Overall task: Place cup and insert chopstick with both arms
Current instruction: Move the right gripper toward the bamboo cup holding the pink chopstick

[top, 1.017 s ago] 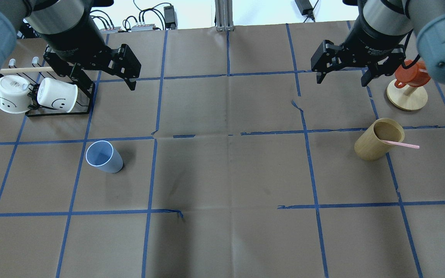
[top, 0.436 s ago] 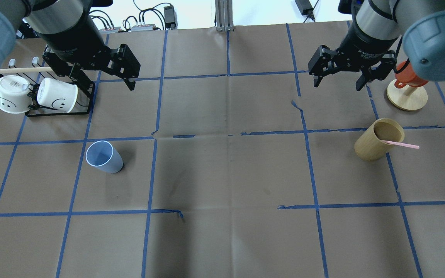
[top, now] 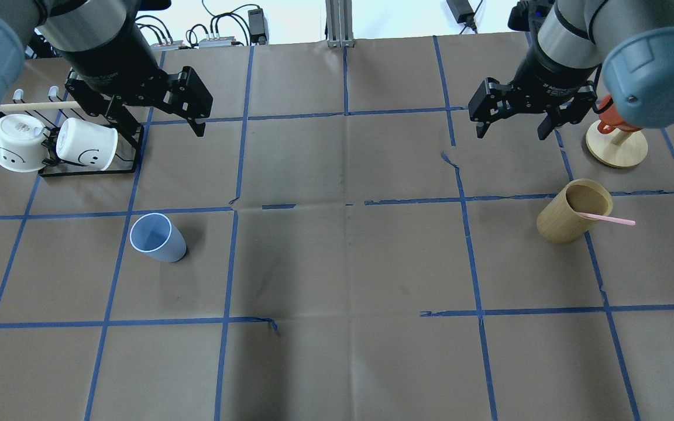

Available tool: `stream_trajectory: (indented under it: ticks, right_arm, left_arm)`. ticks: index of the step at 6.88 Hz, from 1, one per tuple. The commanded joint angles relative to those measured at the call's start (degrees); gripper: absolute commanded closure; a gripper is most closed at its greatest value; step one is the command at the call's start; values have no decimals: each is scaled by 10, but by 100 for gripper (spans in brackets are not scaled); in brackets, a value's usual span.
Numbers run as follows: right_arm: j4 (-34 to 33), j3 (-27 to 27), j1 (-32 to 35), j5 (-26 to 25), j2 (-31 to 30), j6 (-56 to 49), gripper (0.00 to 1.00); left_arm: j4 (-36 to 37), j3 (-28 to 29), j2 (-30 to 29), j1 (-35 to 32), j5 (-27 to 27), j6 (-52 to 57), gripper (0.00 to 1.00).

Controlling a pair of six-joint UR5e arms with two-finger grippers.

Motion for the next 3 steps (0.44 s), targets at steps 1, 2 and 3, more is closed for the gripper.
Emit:
stream_trajectory:
  ticks: [1, 2, 3]
  right_arm:
    - [8, 1, -17, -7, -28, -96, 0]
    - [27, 5, -44, -9, -33, -179, 0]
    - [46, 5, -85, -23, -29, -246, 0]
  left_arm:
    - [1, 0, -1, 1, -1, 0, 0]
    - [1, 0, -1, 1, -1, 0, 0]
    - [1, 0, 0, 1, 1, 0, 0]
